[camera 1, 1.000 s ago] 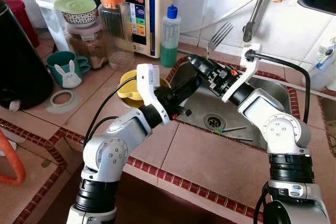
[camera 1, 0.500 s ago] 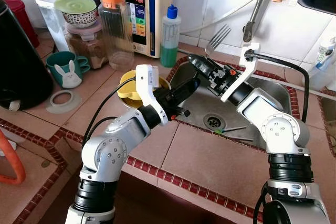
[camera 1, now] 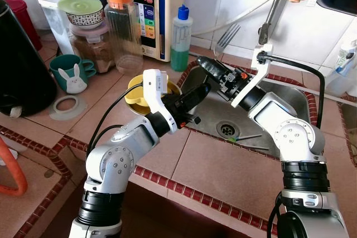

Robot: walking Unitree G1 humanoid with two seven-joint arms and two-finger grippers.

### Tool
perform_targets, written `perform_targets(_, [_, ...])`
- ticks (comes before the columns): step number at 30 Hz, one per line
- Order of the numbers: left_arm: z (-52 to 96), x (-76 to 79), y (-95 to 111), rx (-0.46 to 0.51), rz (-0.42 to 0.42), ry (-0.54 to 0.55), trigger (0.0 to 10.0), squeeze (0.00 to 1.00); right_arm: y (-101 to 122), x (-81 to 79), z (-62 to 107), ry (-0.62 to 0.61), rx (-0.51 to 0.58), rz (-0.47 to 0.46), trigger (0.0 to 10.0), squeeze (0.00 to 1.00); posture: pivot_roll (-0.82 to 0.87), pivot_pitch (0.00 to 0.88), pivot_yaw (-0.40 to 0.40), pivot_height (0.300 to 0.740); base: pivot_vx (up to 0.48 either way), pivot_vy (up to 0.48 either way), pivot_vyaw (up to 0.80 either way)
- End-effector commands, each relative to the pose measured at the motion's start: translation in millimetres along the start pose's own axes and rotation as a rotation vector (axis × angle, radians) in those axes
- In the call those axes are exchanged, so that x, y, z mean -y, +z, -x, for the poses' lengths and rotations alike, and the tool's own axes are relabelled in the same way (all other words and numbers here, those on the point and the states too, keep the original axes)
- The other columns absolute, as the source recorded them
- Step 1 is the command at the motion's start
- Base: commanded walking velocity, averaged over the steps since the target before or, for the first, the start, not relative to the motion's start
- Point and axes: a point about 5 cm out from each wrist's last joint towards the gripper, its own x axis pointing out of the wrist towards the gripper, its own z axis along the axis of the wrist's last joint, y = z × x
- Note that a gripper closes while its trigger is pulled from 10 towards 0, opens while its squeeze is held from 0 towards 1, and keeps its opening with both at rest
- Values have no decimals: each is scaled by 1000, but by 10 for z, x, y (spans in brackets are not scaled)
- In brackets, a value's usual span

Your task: Kitchen organization

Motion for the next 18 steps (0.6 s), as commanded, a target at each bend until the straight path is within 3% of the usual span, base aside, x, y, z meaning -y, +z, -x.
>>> perform_targets(1, [-19, 97, 72, 25, -11, -55, 10000, 1000, 86, 148, 90, -106, 21, 39, 0, 0, 61, 20, -22, 740, 0, 0, 0])
perform_targets(6, [-24, 99, 69, 31, -14, -44, 10000, 1000, 79, 158, 88, -114, 24, 37, 0, 0, 67, 22, -21, 740, 0, 0, 0])
perform_targets(18, [44, 85, 131, 38, -42, -20, 10000, 1000, 137, 355, 109, -276, 88, 98, 0, 0, 80, 23, -19, 740, 0, 0, 0])
